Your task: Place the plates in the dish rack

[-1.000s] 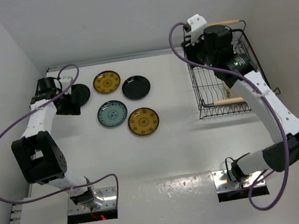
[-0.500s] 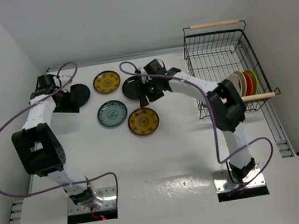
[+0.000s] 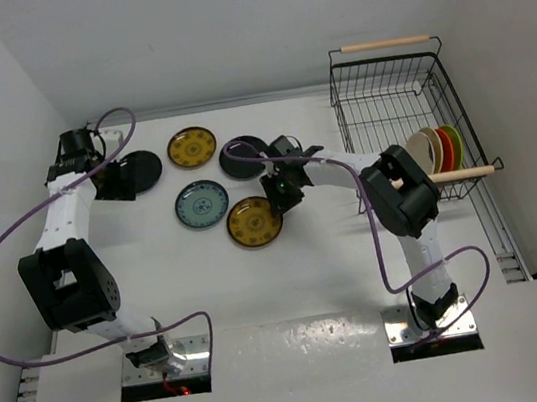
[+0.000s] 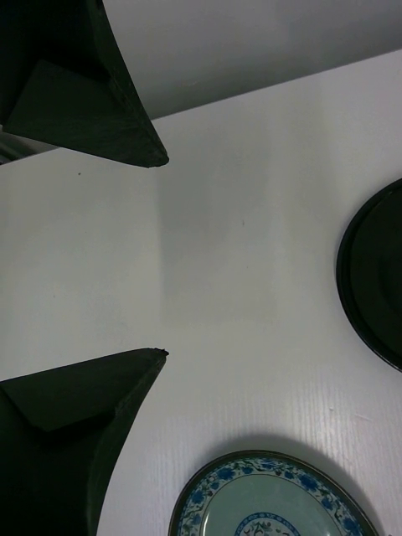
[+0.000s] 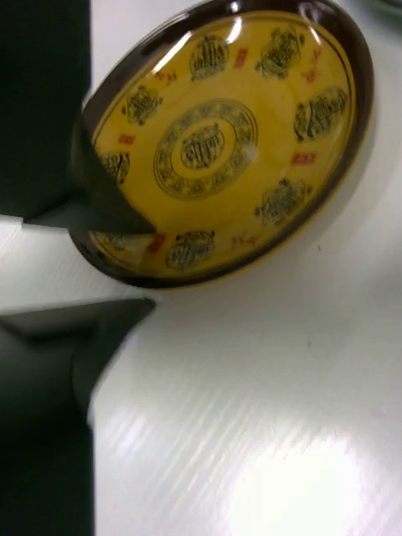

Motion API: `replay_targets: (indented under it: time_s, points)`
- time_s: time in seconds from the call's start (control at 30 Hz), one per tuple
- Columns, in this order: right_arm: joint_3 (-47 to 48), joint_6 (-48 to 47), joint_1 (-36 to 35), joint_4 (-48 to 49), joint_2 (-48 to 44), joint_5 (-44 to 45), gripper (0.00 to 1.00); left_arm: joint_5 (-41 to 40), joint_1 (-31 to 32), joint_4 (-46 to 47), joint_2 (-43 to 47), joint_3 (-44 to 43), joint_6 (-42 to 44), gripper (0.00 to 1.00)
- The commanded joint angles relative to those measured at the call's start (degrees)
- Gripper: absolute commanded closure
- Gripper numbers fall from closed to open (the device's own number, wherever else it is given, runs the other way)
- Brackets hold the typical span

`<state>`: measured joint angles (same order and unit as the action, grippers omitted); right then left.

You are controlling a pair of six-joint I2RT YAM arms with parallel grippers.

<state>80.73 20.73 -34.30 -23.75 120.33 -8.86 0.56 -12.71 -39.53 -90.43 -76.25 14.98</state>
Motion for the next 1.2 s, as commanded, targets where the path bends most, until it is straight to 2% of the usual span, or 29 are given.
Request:
replay_targets:
  time_s: [0.0, 0.03, 0.07, 0.1, 0.23, 0.27, 0.33, 0.4, 0.43, 0.47, 0.53, 0.57, 0.6, 0.63, 0.67, 0.73, 0.8, 1.0, 1.17]
  points:
    - [-4.4, 2.2, -0.4, 2.2, -0.9, -2.9, 0.72, -0.6, 0.4, -0.4, 2.2, -0.7, 0.4, 0.06]
    - [-4.9, 2.1, -0.3, 2.7, -2.5, -3.4, 0.8, 0.1, 0.4, -0.4, 2.2, -0.7, 0.4, 0.06]
    - [-6.3, 2.0, -0.2, 2.9, -3.3, -3.3, 0.97, 0.6, 0.4, -0.4, 2.2, -0.7, 0.4, 0.06]
    - [-6.8, 1.9, 0.3, 3.4, -5.0, -2.9, 1.0, 0.6, 0.4, -0.4, 2.2, -0.7, 0.4, 0.06]
    - [-8.6, 0.5, 2.2, 5.9, -12.8, -3.0, 1.0, 3.1, 0.4, -0.4, 1.1, -1.7, 0.9, 0.06]
    - [-8.0, -0.1, 2.2, 5.9, -17.6, -2.7, 1.0, 3.1, 0.4, -0.4, 0.5, -2.5, 0.9, 0.06]
    - [-6.6, -2.2, 3.1, 5.7, -21.0, -1.0, 1.0, 4.6, 0.4, 0.2, -0.3, -3.4, 1.6, 0.06]
    - [-3.9, -4.8, 3.3, 5.4, -27.7, 4.7, 1.0, 5.2, 0.4, 0.2, -2.0, -5.7, 2.2, 0.06]
    - [-3.1, -7.1, 3.5, 5.0, -29.1, 8.4, 1.0, 5.2, 0.4, 0.2, -2.6, -6.4, 2.2, 0.06]
    - [-2.2, -9.7, 4.3, 4.6, -32.7, 16.0, 1.0, 5.8, 0.4, 0.2, -3.3, -8.0, 2.2, 0.06]
    - [2.8, -14.2, 6.9, 0.4, -34.3, 23.1, 1.0, 5.8, 0.4, 0.7, -4.0, -8.6, 1.5, 0.06]
    - [4.1, -15.4, 7.6, -0.7, -34.5, 35.2, 1.0, 6.3, 0.4, 0.7, -4.6, -9.2, 1.5, 0.06]
    - [7.2, -16.9, 8.4, -3.0, -34.6, 39.5, 1.0, 6.3, 0.4, 0.7, -4.6, -9.2, 1.5, 0.06]
    - [7.6, -22.1, 11.3, -3.3, -34.6, 47.5, 1.0, 7.0, 0.4, 0.7, -4.6, -9.2, 1.5, 0.06]
    - [7.9, -23.7, 12.1, -3.3, -34.6, 51.1, 1.0, 7.0, 0.4, 1.2, -4.6, -9.2, 1.5, 0.06]
    - [6.0, -29.7, 14.8, -0.8, -34.2, 64.1, 1.0, 7.6, 0.4, 1.2, -4.6, -8.0, 1.0, 0.06]
    - [3.5, -35.9, 18.8, 3.9, -34.5, 68.5, 1.0, 7.6, 0.4, 1.7, -4.0, -7.5, 1.0, 0.06]
    - [-3.0, -32.2, 25.8, 2.7, -33.4, 63.5, 1.0, 7.6, 0.4, 1.7, -3.5, -5.8, 0.5, 0.06]
    - [-5.7, -26.3, 27.9, 0.3, -31.7, 57.4, 1.0, 7.1, 0.4, 2.3, -3.5, -5.3, 0.5, 0.06]
